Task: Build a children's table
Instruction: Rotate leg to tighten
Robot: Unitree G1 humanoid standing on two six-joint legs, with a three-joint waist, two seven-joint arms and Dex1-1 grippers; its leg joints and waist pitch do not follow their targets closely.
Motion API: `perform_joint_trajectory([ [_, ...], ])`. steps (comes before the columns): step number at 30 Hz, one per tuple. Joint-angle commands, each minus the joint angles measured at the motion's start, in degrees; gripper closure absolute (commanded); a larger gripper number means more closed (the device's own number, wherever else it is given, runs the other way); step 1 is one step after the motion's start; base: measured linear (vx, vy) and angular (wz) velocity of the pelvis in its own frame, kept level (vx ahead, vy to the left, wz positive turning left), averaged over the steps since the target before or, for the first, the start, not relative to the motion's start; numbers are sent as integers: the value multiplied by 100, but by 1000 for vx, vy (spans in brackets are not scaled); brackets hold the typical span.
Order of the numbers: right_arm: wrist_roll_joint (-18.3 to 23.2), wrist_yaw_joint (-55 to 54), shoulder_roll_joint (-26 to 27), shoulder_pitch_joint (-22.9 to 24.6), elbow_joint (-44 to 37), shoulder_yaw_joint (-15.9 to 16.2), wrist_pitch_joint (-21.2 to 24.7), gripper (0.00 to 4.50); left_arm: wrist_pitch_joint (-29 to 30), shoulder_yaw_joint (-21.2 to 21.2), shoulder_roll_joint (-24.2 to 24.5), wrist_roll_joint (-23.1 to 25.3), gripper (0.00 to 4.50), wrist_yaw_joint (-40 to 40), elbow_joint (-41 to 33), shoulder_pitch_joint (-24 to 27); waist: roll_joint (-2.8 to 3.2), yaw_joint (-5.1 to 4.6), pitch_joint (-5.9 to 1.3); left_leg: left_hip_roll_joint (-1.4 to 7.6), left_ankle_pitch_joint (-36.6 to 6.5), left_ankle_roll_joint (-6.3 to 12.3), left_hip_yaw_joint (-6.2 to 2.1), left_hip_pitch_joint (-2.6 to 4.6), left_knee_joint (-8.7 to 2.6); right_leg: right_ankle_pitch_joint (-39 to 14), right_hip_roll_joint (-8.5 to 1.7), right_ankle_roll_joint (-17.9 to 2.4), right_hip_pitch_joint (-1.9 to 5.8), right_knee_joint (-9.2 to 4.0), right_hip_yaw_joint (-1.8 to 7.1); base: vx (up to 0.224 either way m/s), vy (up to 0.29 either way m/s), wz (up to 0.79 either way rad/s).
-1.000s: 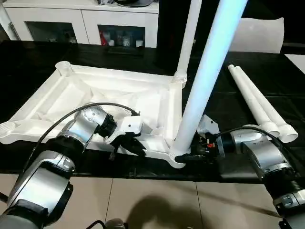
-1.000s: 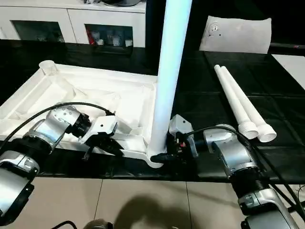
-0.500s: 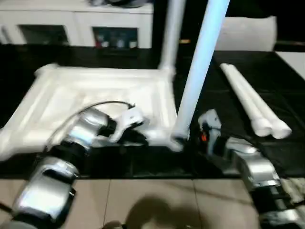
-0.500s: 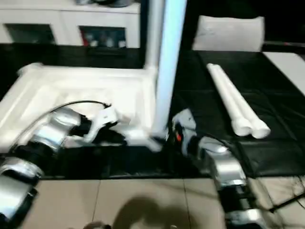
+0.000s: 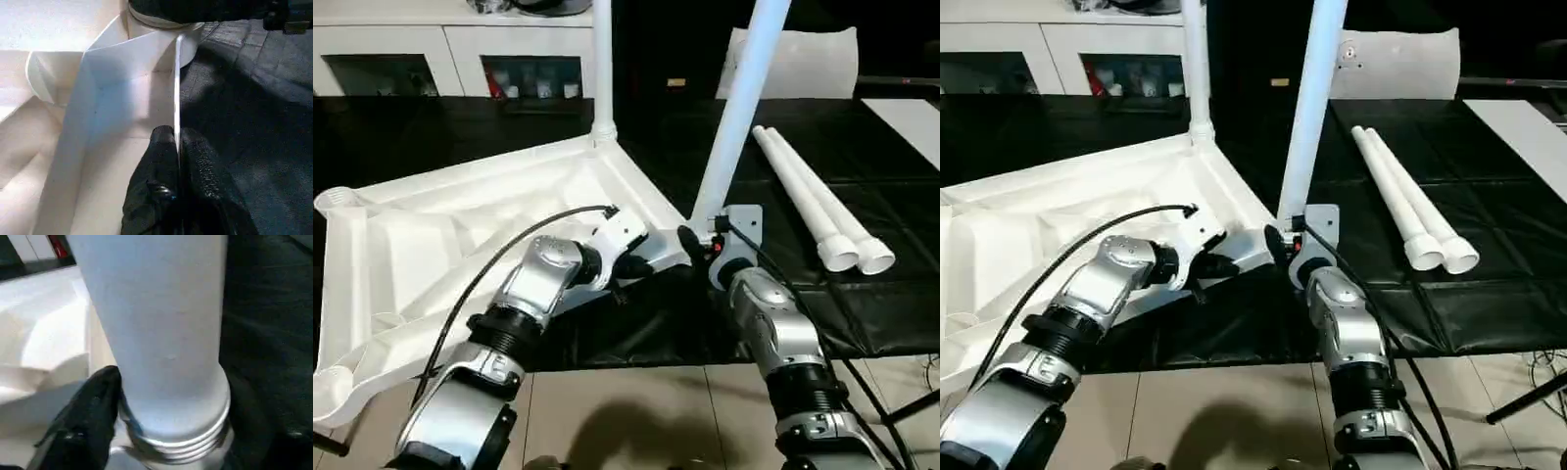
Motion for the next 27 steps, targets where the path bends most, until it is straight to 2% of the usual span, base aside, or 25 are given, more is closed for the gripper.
perform_joint_trajectory([
  [1, 152, 488, 336, 41, -45, 474, 117, 87, -193, -169, -114, -38, 450, 122, -328, -66, 30, 12, -405, 105, -875, 231, -26, 50, -361, -386, -378, -1186, 347, -462, 320, 0, 0, 0],
  [3, 137, 637, 190, 116, -166, 487, 98, 72, -244, -166, -12, -37, 450, 15, -320, -42, 31, 9, -392, 104, -970, 205, -24, 49, -366, -574, -379, -1158, 346, -484, 322, 0, 0, 0],
  [4, 169, 1092, -284, 308, -457, 537, 47, 55, -414, -133, 251, -44, 450, -267, -271, -7, 24, 17, -397, 116, -1003, 209, -33, 52, -372, -616, -375, -1111, 360, -487, 319, 0, 0, 0],
  [9, 355, 1950, -926, 498, -764, 540, -16, 19, -852, -142, 577, -100, 450, -747, -80, -27, 15, 22, -404, 105, -920, 322, -22, 32, -348, -381, -370, -1133, 371, -464, 326, 0, 0, 0],
  [10, 402, 2345, -1201, 548, -840, 577, -39, 13, -1039, -168, 710, -127, 450, -1000, -7, -35, 8, 29, -404, 104, -922, 345, -26, 28, -345, -425, -371, -1145, 376, -479, 319, 0, 0, 0],
  [11, 402, 2345, -1201, 548, -840, 577, -39, 6, -1039, -168, 710, -127, 450, -1000, -7, -35, 18, 36, -406, 119, -920, 343, -20, 39, -344, -414, -374, -1165, 365, -465, 328, 0, 0, 0],
  [12, 406, 2558, -1336, 568, -868, 595, -52, 2, -1118, -190, 774, -153, 450, -1123, 21, -40, -13, 25, -403, 119, -907, 346, -18, 33, -344, -403, -368, -1176, 363, -461, 326, 0, 0, 0],
  [13, 423, 3131, -1693, 607, -943, 690, -54, 2, -1308, -188, 881, -305, 450, -1500, 78, -69, -24, 37, -398, 117, -947, 364, -18, 39, -344, -488, -370, -1191, 361, -474, 317, 0, 0, 0],
  [14, 422, 3267, -1783, 613, -953, 719, -69, 2, -1335, -201, 910, -325, 450, -1589, 93, -81, -22, 48, -404, 111, -937, 385, -16, 37, -336, -496, -371, -1194, 373, -470, 317, 0, 0, 0],
  [16, 465, 4218, -2373, 601, -991, 956, -172, 2, -1772, -420, 1172, -346, 450, -2370, 217, -134, -20, 94, -407, 125, -916, 450, -12, 52, -324, -477, -379, -1225, 363, -474, 324, 0, 0, 0],
  [18, 485, 4404, -2476, 586, -991, 1007, -185, 2, -1860, -450, 1207, -360, 450, -2520, 258, -148, -18, 114, -402, 136, -864, 480, -3, 43, -324, -372, -380, -1266, 351, -450, 331, 0, 0, 0],
  [19, 498, 4743, -2650, 553, -990, 1121, -224, 2, -2013, -507, 1265, -394, 450, -2795, 315, -180, -41, 137, -401, 139, -882, 484, -1, 43, -323, -422, -384, -1269, 351, -454, 322, 0, 0, 0],
  [21, 450, 5107, -2830, 490, -914, 1268, -322, 2, -2132, -611, 1343, -396, 450, -3097, 347, -217, -24, 190, -399, 155, -924, 466, 3, 57, -326, -565, -389, -1256, 336, -455, 319, 0, 0, 0],
  [24, 373, 5466, -2959, 401, -811, 1420, -450, 2, -2293, -720, 1405, -363, 450, -3370, 423, -276, -29, 248, -404, 169, -937, 443, 0, 66, -327, -578, -400, -1293, 323, -441, 313, 0, 0, 0],
  [27, 327, 5912, -3092, 273, -715, 1672, -658, 2, -2588, -887, 1472, -285, 450, -3735, 600, -381, -55, 286, -408, 164, -910, 441, 7, 52, -317, -600, -405, -1279, 330, -434, 315, 0, 0, 0],
])
